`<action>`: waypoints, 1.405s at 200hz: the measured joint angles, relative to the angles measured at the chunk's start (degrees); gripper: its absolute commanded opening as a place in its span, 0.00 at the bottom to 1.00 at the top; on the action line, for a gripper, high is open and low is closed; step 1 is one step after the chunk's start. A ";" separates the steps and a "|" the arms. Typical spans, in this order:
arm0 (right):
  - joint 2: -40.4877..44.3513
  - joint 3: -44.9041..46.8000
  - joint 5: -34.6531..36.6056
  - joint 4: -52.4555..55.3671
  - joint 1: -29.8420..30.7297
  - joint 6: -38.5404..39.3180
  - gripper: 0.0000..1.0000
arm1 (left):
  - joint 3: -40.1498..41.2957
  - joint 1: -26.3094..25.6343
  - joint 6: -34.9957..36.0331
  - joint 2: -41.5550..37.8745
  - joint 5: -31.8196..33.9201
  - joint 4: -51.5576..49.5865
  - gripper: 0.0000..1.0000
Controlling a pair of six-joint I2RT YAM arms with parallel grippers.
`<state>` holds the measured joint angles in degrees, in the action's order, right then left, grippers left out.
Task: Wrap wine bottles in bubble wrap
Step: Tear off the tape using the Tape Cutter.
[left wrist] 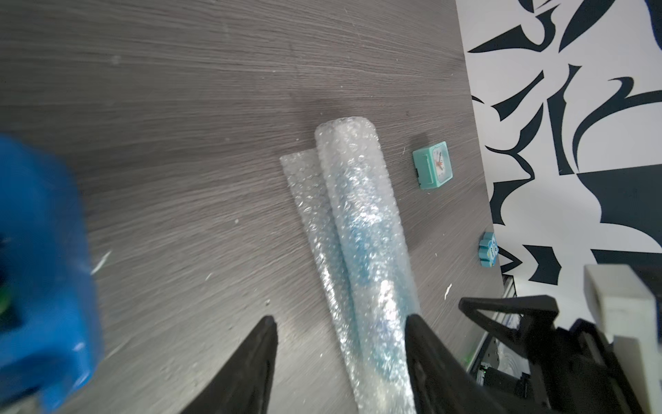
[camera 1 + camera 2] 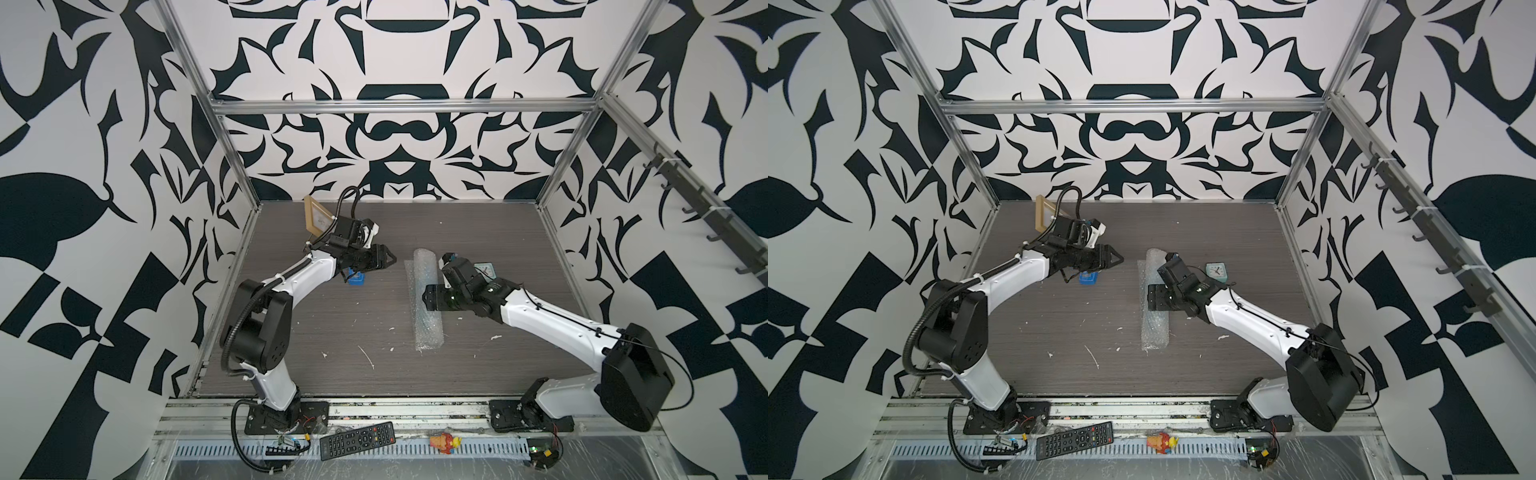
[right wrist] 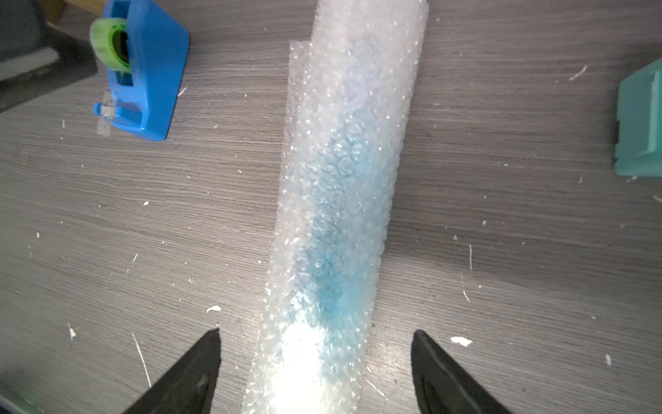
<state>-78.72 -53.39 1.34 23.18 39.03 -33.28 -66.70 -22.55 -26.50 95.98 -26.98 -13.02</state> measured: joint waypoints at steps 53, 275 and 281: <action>-8.11 -10.71 -1.29 1.09 0.70 3.13 0.67 | 15.74 14.62 0.22 -14.93 -2.69 -1.44 0.53; -53.77 -52.61 -7.72 -2.95 4.50 2.99 0.32 | 19.37 20.94 -12.02 8.24 -22.05 22.38 0.40; -53.92 -52.72 -7.78 -3.08 4.46 2.97 0.32 | 19.37 20.81 -12.31 8.55 -22.14 22.73 0.40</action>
<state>-132.64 -106.10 -6.44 20.10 43.48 -30.30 -47.33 -1.74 -38.81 104.53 -49.12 9.72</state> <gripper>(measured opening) 0.323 0.403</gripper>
